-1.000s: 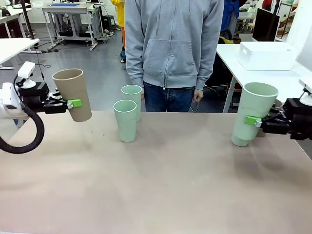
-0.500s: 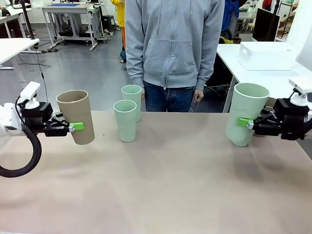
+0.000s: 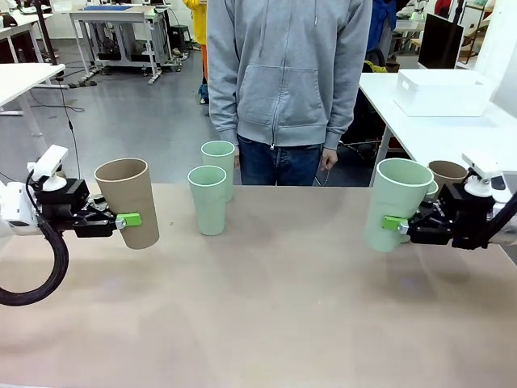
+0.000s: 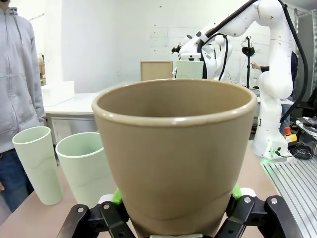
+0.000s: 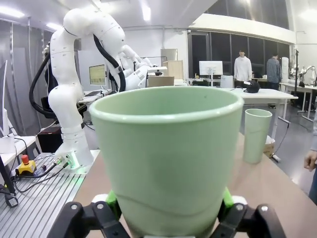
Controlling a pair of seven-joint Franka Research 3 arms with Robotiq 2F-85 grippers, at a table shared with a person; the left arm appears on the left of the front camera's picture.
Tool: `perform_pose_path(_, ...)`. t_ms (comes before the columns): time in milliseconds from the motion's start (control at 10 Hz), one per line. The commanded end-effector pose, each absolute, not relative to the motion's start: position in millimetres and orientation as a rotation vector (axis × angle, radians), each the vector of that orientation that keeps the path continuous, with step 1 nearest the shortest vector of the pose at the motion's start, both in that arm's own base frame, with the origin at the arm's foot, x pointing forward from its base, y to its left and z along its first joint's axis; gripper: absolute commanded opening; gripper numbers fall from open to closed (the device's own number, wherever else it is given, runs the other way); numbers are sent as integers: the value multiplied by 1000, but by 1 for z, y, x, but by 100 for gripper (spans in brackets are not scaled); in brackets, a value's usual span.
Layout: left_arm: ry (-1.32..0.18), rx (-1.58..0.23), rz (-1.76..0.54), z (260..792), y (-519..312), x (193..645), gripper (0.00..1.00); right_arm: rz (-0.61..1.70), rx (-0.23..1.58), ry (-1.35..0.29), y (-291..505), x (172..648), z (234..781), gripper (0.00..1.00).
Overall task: Stack the cups and store them in the basket.
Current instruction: Pick up two Reusable plastic cups , one in each hand.
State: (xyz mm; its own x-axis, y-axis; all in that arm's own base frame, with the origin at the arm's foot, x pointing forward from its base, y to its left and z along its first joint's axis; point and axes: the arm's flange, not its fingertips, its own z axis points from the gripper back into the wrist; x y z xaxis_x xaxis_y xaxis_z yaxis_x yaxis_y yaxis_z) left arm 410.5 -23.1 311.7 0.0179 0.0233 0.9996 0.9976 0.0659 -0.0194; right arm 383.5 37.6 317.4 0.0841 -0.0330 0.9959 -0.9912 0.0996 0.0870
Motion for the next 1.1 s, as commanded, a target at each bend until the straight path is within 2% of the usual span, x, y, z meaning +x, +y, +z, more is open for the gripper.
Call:
perform_pose_path(0, -1257, -1181, -1149, 318, -30, 402, 85, 1076, 1192, -1223, 70, 271, 318, 85)
perform_pose_path(400, -1248, -1160, -1162, 332, -29, 406, 85, 1046, 1197, -1217, 82, 262, 328, 85)
perform_pose_path(500, -1234, -1170, -1164, 333, -29, 408, 85, 1040, 1247, -1192, 81, 260, 332, 85)
perform_pose_path(600, -1252, -1173, -1168, 324, -29, 409, 85, 1070, 1221, -1198, 51, 383, 311, 85)
perform_pose_path(1000, -1252, -1173, -1168, 324, -29, 409, 85, 1070, 1221, -1198, 51, 383, 311, 85)
